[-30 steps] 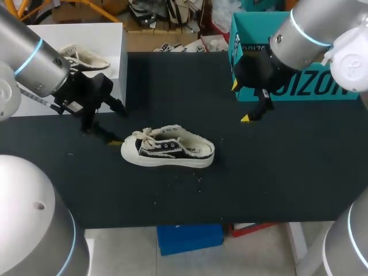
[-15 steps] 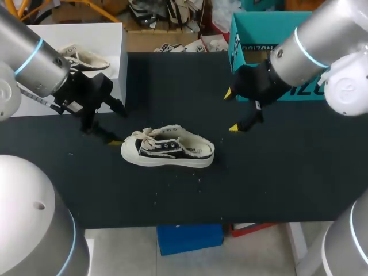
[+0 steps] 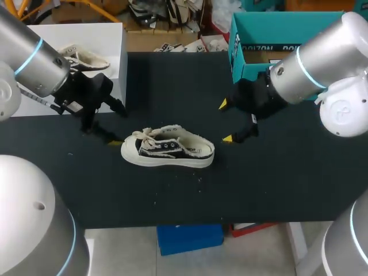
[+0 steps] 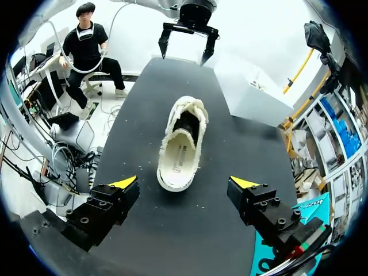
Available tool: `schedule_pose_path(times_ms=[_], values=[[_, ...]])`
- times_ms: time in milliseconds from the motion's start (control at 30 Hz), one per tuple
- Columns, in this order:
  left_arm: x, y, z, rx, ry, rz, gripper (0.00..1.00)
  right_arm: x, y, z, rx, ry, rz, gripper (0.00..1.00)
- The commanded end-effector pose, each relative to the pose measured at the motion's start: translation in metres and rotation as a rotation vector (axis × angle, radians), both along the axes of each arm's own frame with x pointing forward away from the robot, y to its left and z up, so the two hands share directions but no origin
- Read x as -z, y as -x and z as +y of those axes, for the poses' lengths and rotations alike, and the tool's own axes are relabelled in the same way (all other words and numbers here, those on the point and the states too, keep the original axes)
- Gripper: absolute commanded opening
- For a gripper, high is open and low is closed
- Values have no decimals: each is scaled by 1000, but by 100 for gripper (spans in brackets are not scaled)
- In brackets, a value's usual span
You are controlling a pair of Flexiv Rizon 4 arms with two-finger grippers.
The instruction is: Take the shoe out of the shoebox, open the shoe tongue, remove and reinsert the insole, then place the shoe into the shoebox
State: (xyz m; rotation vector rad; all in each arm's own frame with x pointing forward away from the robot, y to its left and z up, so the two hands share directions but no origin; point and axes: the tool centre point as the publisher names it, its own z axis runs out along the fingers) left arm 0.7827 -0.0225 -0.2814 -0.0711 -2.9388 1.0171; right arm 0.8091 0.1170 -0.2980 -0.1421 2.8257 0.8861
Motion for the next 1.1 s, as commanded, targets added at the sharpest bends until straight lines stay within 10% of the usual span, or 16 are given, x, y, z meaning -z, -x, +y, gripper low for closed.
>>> schedule_pose_path(times_ms=[33,400,1100], values=[[2,0,0,0,0,-3,100,0,0,1,1,4,1,100],[2,0,0,0,0,-3,100,22,-3,10,87,-259,-39,100],[2,0,0,0,0,-3,100,72,3,34,164,-398,43,100]])
